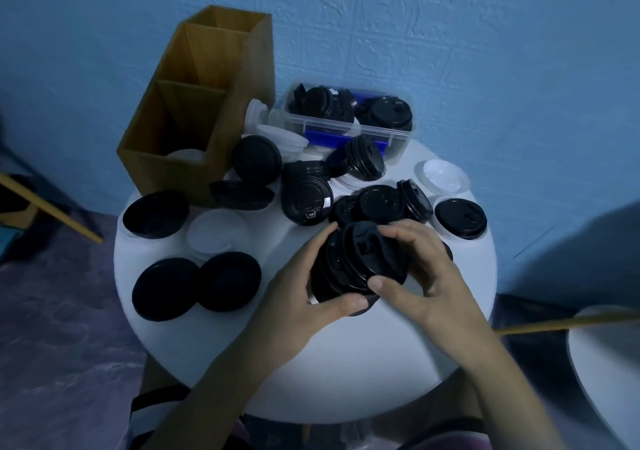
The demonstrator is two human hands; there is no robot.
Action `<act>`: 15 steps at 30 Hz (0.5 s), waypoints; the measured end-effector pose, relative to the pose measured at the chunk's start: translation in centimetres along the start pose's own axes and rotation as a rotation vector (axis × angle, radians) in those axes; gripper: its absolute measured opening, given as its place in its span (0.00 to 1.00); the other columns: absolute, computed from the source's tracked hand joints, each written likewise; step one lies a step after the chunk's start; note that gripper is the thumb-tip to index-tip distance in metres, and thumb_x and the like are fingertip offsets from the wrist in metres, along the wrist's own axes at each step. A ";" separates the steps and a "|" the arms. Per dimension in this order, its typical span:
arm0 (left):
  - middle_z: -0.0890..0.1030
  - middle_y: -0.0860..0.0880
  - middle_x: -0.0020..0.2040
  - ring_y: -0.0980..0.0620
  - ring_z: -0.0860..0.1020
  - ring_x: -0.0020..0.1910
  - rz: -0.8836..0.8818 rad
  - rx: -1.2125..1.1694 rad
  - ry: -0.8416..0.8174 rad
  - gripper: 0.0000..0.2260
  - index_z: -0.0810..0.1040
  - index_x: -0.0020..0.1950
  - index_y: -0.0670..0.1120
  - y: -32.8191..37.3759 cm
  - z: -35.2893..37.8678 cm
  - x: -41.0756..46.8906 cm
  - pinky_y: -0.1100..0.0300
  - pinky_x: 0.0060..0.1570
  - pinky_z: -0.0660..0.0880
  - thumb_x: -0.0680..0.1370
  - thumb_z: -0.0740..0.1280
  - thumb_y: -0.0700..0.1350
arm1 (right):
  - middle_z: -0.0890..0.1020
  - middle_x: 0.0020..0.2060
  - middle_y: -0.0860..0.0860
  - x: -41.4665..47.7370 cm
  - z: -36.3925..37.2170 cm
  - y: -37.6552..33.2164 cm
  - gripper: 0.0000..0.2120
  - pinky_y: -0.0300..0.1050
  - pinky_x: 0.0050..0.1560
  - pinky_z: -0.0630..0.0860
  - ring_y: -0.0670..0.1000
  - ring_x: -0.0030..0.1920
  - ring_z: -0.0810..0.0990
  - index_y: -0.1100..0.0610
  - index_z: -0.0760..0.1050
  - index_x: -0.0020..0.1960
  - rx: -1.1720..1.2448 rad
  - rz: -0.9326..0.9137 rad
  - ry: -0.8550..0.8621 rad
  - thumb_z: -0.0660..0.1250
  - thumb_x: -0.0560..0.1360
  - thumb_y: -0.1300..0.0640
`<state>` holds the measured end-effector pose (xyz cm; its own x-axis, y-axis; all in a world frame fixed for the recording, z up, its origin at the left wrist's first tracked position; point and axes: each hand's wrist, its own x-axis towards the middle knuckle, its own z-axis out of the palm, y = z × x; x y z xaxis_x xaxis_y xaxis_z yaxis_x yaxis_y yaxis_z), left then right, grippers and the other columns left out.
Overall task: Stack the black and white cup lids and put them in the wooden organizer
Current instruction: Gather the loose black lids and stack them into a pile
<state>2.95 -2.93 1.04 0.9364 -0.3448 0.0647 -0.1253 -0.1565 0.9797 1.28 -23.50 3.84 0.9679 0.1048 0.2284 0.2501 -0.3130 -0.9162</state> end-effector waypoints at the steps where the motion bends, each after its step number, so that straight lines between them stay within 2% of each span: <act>1: 0.77 0.58 0.70 0.56 0.74 0.70 0.000 -0.003 -0.001 0.40 0.63 0.78 0.61 0.0 0.0 0.0 0.47 0.70 0.71 0.71 0.78 0.48 | 0.73 0.68 0.41 0.1 0.0 -0.1 0.28 0.37 0.69 0.69 0.45 0.73 0.70 0.44 0.76 0.67 -0.014 0.005 -0.027 0.75 0.68 0.44; 4: 0.78 0.58 0.68 0.57 0.76 0.68 0.002 0.016 -0.001 0.40 0.63 0.78 0.63 -0.1 0.0 0.2 0.48 0.68 0.73 0.70 0.77 0.48 | 0.74 0.70 0.38 0.4 -0.3 -0.4 0.29 0.49 0.74 0.67 0.46 0.74 0.69 0.40 0.75 0.68 -0.039 0.058 -0.062 0.75 0.68 0.42; 7: 0.79 0.58 0.68 0.58 0.77 0.67 0.009 0.033 0.001 0.41 0.62 0.78 0.64 -0.3 -0.1 0.3 0.49 0.68 0.74 0.70 0.77 0.49 | 0.74 0.70 0.37 0.4 -0.3 -0.6 0.29 0.54 0.74 0.68 0.46 0.73 0.70 0.39 0.77 0.67 -0.051 0.073 -0.046 0.76 0.67 0.41; 11: 0.78 0.57 0.69 0.56 0.75 0.69 0.037 0.011 -0.020 0.38 0.63 0.78 0.64 0.0 0.0 0.3 0.47 0.69 0.73 0.72 0.77 0.47 | 0.71 0.70 0.33 0.2 -0.2 -0.9 0.29 0.51 0.75 0.67 0.39 0.74 0.67 0.38 0.76 0.68 -0.156 0.054 -0.067 0.77 0.68 0.42; 15: 0.77 0.58 0.70 0.56 0.74 0.70 0.044 -0.005 -0.030 0.39 0.62 0.78 0.63 0.2 0.0 0.2 0.48 0.69 0.72 0.72 0.78 0.50 | 0.69 0.71 0.29 0.5 -0.4 -1.4 0.30 0.51 0.75 0.66 0.36 0.74 0.65 0.36 0.74 0.69 -0.289 0.038 -0.115 0.76 0.69 0.37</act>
<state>3.12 -2.99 1.27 0.9199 -0.3788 0.1017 -0.1642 -0.1364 0.9770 1.43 -23.43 5.34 0.9718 0.1886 0.1416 0.2259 -0.5724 -0.7882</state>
